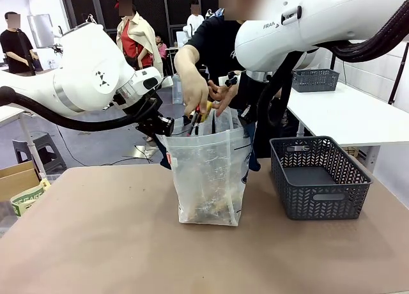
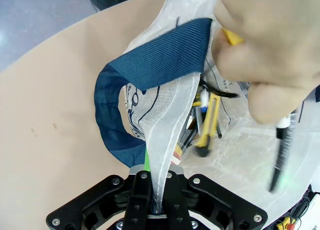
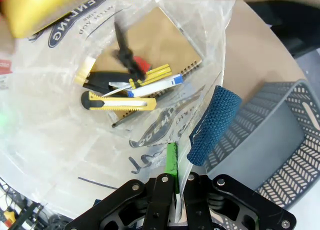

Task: Transfer purchased items from the store into the shopping bag.
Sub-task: Move the Reusable shopping bag to the right side of the table.

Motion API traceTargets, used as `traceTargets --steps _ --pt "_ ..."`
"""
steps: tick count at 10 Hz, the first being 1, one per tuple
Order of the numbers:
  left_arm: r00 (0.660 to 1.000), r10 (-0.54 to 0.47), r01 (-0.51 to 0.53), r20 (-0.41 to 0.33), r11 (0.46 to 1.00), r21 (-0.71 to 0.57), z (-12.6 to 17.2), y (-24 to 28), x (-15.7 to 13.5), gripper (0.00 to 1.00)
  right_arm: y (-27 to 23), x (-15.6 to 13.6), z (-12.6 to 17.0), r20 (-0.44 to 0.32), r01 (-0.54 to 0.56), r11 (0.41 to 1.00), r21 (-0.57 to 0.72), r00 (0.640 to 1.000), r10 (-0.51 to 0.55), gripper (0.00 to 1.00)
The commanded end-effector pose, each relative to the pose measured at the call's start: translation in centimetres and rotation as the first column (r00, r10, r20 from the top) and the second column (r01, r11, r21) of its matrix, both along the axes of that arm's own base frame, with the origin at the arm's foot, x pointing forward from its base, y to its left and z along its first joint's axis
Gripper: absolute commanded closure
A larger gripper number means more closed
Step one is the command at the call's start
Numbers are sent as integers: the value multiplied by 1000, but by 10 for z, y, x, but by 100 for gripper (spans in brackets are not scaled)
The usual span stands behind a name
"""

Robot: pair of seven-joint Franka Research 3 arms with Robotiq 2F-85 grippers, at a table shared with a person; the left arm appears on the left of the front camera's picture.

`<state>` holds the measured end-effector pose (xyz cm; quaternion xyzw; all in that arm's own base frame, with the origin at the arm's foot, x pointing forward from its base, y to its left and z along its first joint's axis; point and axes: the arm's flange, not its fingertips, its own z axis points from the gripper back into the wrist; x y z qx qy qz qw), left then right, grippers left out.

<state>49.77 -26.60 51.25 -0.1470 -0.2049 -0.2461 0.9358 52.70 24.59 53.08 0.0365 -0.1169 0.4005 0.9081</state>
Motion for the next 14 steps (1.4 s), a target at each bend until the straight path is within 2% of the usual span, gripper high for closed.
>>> traceTargets --steps 1,14 --pt "1000 15 -15 3 1000 7 1 0 -1 100 0 1 1 0 4 1000 -4 1000 -4 100" --pt "1000 15 -15 3 1000 7 1 0 -1 100 0 1 1 0 4 1000 -4 1000 -4 100"
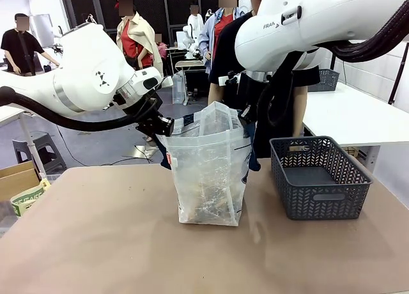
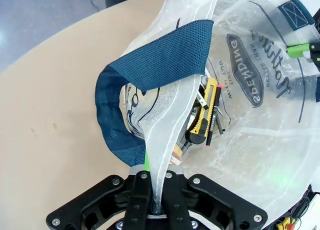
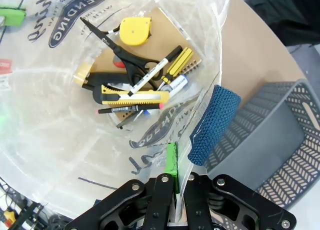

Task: Transfer purchased items from the store into the shopping bag.
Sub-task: Move the Reusable shopping bag to the right side of the table.

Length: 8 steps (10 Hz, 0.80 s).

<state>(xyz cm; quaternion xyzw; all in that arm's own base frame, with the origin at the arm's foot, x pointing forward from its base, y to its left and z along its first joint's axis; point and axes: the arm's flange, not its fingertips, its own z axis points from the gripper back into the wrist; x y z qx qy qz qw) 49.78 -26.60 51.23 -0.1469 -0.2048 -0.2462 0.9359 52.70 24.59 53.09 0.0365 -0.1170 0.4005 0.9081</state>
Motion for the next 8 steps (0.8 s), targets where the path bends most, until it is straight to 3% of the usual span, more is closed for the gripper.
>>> traceTargets --steps 1,8 --pt "1000 15 -15 3 1000 7 1 0 -1 100 0 1 1 0 4 1000 -4 1000 -4 100" --pt "1000 15 -15 3 1000 7 1 0 -1 100 0 1 1 0 4 1000 -4 1000 -4 100"
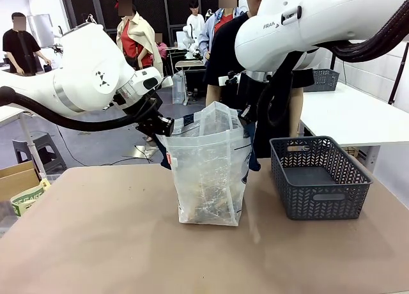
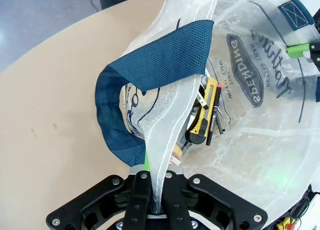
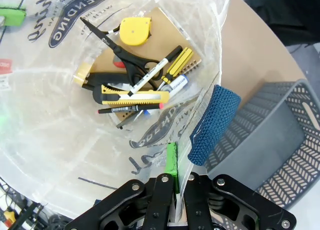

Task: Transfer purchased items from the store into the shopping bag.
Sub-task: Move the Reusable shopping bag to the right side of the table.

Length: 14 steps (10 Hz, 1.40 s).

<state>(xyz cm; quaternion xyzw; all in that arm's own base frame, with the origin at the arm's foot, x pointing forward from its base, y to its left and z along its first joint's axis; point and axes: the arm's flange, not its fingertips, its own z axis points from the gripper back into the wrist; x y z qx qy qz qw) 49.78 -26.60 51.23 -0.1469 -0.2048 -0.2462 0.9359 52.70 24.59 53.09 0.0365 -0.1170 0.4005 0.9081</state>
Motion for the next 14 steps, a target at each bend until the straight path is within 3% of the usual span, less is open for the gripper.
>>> traceTargets --steps 1,14 --pt "1000 15 -15 3 1000 7 1 0 -1 100 0 1 1 0 4 1000 -4 1000 -4 100" --pt "1000 15 -15 3 1000 7 1 0 -1 100 0 1 1 0 4 1000 -4 1000 -4 100"
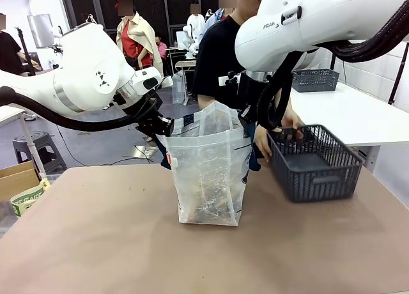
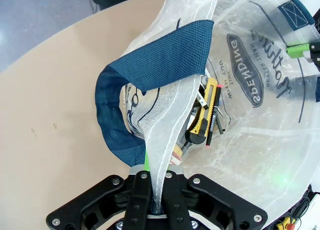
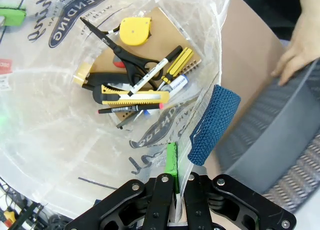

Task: Transfer purchased items from the store into the shopping bag.
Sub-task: Move the Reusable shopping bag to the right side of the table.

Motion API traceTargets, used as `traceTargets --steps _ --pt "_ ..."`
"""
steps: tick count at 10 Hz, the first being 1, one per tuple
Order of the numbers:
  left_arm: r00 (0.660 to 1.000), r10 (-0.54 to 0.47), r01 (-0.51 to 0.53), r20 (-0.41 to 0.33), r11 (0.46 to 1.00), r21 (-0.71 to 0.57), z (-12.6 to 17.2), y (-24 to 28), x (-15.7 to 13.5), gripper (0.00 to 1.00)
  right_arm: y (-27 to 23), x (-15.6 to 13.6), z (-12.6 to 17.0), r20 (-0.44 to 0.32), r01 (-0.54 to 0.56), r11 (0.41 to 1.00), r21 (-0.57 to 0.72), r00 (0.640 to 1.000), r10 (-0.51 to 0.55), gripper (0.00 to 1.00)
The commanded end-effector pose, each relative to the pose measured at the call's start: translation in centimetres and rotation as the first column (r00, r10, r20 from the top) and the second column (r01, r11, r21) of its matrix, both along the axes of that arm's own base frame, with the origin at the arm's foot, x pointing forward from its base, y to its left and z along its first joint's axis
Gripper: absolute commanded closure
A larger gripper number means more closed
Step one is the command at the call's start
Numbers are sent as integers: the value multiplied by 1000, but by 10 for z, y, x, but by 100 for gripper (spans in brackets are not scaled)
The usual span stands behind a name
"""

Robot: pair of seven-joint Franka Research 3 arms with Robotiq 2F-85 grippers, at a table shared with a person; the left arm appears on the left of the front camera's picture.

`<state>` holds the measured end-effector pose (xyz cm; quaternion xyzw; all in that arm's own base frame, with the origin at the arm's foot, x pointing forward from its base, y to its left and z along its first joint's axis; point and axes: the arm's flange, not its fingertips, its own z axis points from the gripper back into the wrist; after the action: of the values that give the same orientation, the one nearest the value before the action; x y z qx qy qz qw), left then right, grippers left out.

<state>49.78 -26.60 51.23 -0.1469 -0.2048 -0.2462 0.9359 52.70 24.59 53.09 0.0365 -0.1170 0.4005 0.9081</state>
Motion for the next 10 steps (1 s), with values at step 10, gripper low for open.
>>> traceTargets --steps 10 --pt "985 172 -171 14 984 -51 12 -48 15 100 33 15 2 -49 359 932 50 933 -356 100"
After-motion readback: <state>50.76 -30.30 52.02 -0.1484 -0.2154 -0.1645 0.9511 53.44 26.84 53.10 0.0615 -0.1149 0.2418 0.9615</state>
